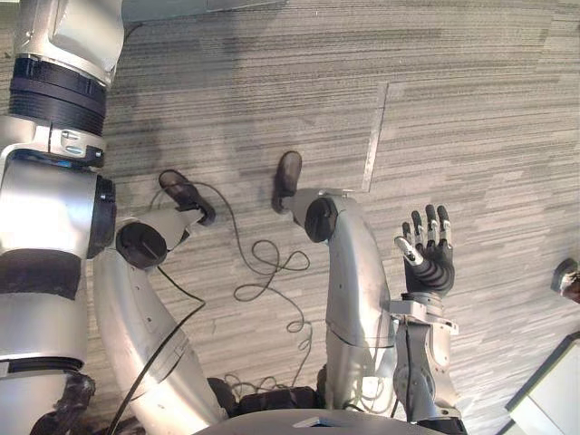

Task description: Pick up the laundry basket with both hands and put the clothes into the washing machine.

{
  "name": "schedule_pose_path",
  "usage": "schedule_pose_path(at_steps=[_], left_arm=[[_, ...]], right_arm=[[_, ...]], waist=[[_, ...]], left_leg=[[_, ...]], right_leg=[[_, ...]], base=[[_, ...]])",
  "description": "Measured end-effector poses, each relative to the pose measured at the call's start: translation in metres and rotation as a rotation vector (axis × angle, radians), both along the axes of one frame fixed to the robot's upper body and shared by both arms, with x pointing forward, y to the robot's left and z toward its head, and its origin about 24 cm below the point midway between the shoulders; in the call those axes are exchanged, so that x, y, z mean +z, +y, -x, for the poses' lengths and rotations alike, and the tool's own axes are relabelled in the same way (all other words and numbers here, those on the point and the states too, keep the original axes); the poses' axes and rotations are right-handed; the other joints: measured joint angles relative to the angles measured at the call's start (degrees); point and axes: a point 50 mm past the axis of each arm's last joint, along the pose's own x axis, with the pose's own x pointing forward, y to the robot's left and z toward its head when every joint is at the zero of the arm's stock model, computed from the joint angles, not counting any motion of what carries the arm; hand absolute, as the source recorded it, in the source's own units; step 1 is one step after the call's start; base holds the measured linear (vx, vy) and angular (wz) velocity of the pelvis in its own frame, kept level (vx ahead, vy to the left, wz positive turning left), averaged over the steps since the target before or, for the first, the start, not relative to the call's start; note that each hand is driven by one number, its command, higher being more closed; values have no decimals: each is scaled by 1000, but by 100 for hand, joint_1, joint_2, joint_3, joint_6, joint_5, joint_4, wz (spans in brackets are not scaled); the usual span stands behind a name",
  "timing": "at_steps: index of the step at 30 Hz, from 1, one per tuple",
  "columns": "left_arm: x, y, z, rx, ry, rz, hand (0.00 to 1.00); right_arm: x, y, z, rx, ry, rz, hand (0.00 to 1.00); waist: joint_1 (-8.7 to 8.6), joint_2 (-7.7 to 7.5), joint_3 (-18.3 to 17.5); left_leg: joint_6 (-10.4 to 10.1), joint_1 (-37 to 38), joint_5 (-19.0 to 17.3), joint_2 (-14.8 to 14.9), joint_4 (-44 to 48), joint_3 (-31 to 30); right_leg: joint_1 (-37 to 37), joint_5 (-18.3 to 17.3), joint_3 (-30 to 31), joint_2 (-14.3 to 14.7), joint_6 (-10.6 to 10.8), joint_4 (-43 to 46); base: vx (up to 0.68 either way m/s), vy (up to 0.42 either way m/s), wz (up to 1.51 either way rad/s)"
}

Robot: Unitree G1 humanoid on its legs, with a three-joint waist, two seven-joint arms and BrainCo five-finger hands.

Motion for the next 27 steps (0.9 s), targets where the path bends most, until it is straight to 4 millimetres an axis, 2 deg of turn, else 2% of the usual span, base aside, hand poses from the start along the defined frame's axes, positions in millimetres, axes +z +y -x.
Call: schedule_pose_path(at_steps=[3,6,12,15,16,18,22,23,26,27], left_arm=[[22,20,15,-170,-100,272,0],[34,25,25,-305,-174,409,0],[35,24,26,-495,-214,563,0],[34,20,39,-638,-330,657,0],[27,21,48,-666,-402,653,0],[17,22,53,-672,-440,640,0],[-22,29,60,-612,-466,583,0],[-85,47,80,-389,-537,549,0],[-110,46,84,-308,-524,538,0],[-125,49,86,-268,-503,547,0]], right_arm=[[-10,-3,-1,2,70,45,0],[-10,-4,-2,2,82,55,0],[-9,-4,-5,-1,91,97,0],[-9,-4,-6,-5,93,102,0],[-8,-4,-6,-6,93,118,0],[-9,-3,-6,-5,97,134,0],[-12,-6,-6,-4,133,161,0],[-12,-7,-6,0,141,196,0],[-11,-8,-5,1,135,205,0],[-9,-8,-6,1,128,206,0]], waist=[[8,0,0],[31,0,0],[53,0,0],[62,3,0],[56,8,1],[78,8,1],[191,15,0],[292,27,-5],[344,36,-7],[343,81,-21]], left_leg=[[-17,-43,137,-27,-140,-8],[-73,-45,248,-64,-240,-84],[-147,-43,474,-122,-519,-150],[-178,-34,563,-165,-630,-155],[-190,-2,610,-185,-689,-155],[-210,43,630,-185,-722,-155],[-295,216,726,-211,-909,-149],[-433,272,812,-257,-1104,-161],[-467,273,833,-302,-1114,-192],[-468,272,842,-344,-1109,-229]], right_leg=[[-22,61,-54,-3,-82,-103],[26,70,-138,-15,-100,-146],[109,147,-306,-22,-226,-367],[120,165,-337,-37,-254,-426],[146,173,-350,-43,-269,-454],[187,178,-363,-42,-278,-468],[338,188,-410,-41,-296,-578],[392,196,-472,-44,-316,-704],[392,183,-484,-72,-337,-663],[402,176,-484,-89,-348,-634]], base=[[-89,-13,6],[-80,-29,13],[-77,-20,8],[-75,-10,9],[-78,-11,8],[-56,-11,6],[-101,-32,11],[-166,-46,16],[-107,-22,12],[-58,-2,9]])
